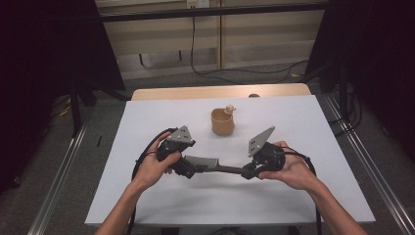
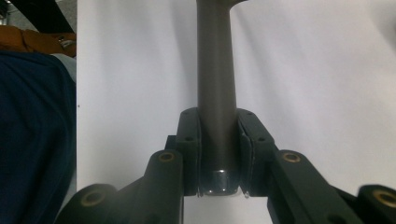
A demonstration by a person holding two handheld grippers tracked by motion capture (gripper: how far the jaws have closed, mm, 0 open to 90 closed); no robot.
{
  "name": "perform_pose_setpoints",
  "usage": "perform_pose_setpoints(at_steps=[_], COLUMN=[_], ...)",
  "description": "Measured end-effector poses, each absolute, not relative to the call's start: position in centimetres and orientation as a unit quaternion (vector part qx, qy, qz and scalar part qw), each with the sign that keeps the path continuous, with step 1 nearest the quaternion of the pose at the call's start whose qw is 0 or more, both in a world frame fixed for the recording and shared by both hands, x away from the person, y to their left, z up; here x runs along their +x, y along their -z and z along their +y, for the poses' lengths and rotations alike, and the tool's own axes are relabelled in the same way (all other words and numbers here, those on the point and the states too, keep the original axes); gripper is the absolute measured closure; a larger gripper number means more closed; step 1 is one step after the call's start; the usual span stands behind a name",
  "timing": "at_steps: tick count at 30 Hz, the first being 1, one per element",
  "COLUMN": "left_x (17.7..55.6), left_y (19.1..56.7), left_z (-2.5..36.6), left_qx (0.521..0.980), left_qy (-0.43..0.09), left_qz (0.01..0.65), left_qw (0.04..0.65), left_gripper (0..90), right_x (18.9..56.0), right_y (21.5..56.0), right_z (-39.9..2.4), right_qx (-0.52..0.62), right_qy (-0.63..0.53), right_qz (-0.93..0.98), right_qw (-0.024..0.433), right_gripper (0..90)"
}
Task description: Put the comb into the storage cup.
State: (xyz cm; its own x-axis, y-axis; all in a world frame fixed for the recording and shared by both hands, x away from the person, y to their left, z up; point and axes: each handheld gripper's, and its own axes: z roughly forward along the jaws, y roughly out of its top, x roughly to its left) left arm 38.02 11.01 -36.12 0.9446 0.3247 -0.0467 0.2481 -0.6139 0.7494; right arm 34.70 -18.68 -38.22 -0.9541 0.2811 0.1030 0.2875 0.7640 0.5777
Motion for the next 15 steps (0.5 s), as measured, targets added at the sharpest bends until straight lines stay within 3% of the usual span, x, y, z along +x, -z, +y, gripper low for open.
perform_pose_setpoints(at_steps=[8,15], left_x=[37.7,36.8], left_y=[36.3,37.0], left_z=[13.4,14.2], left_qx=[0.865,0.846], left_qy=[-0.081,-0.095], left_qz=[0.202,0.201], left_qw=[0.452,0.485], left_gripper=[3.8,4.1], right_x=[34.0,33.3], right_y=[38.1,38.2], right_z=[-20.9,-22.1], right_qx=[-0.185,-0.210], right_qy=[0.317,0.332], right_qz=[-0.930,-0.919], right_qw=[-0.004,-0.012], right_gripper=[72.8,72.8])
